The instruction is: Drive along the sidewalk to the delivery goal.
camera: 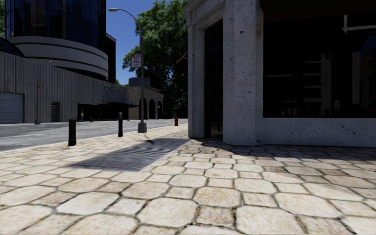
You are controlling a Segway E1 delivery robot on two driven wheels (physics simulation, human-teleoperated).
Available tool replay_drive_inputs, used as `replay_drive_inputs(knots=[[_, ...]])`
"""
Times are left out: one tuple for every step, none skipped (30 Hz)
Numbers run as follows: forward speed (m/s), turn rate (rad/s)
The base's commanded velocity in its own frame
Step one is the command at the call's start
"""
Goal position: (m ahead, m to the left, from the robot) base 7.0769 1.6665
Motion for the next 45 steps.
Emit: replay_drive_inputs(knots=[[0.7, 0.0], [0.7, 0.0], [0.61, 0.0], [0.53, 0.0], [0.43, 0.0], [0.34, 0.0], [0.34, 0.0], [0.27, 0.0], [0.25, 0.0], [0.25, 0.0], [0.24, 0.0], [0.24, 0.0], [0.24, 0.0], [0.24, 0.0], [0.24, 0.0], [0.24, 0.0], [0.24, 0.0], [0.24, 0.0], [0.24, 0.0], [0.24, 0.0], [0.24, 0.0], [0.24, 0.0], [0.24, 0.0], [0.24, 0.0], [0.24, 0.0], [0.24, 0.0], [0.24, 0.0], [0.24, 0.0], [0.24, 0.0], [0.24, 0.0], [0.24, 0.0], [0.24, 0.0], [0.23, 0.0], [0.23, 0.0], [0.23, 0.0], [0.23, 0.0], [0.23, 0.0], [0.23, 0.0], [0.23, 0.0], [0.23, 0.0], [0.23, 0.0], [0.23, 0.0], [0.23, 0.0], [0.23, 0.0], [0.23, 0.0]])
